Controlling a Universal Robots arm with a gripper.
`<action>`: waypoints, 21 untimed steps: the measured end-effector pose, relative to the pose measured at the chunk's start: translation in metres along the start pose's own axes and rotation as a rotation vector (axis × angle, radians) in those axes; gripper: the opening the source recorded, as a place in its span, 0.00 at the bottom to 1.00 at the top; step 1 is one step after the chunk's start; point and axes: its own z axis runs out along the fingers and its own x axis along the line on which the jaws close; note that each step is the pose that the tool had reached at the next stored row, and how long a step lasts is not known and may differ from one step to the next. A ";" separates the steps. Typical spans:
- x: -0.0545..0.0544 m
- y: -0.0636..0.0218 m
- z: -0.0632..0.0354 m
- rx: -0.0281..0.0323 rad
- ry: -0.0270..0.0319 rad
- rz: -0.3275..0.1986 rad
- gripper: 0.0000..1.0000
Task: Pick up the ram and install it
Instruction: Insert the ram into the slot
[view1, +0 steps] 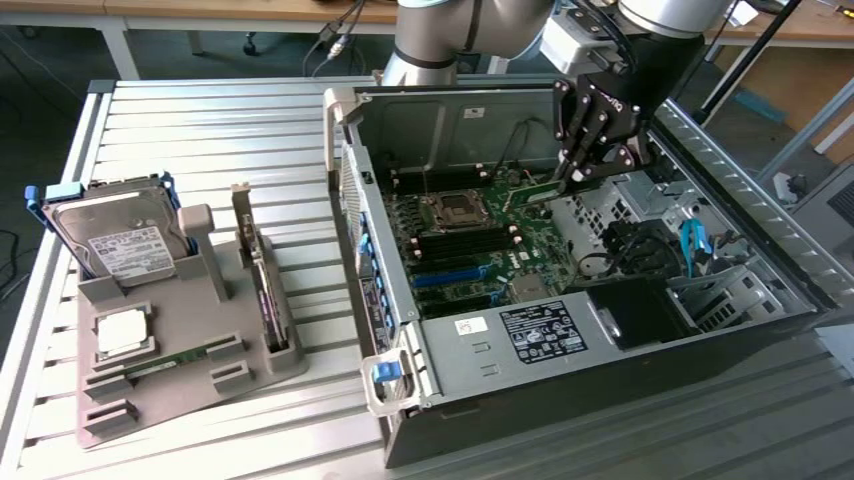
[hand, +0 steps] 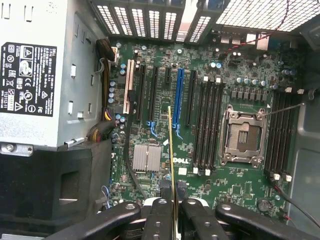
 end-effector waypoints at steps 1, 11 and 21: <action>0.000 0.0000 0.0021 -0.0001 0.0002 0.000 0.14; -0.002 0.0002 0.0279 0.0012 0.0042 0.154 0.14; -0.020 0.0232 0.0525 0.0014 0.0137 0.177 0.14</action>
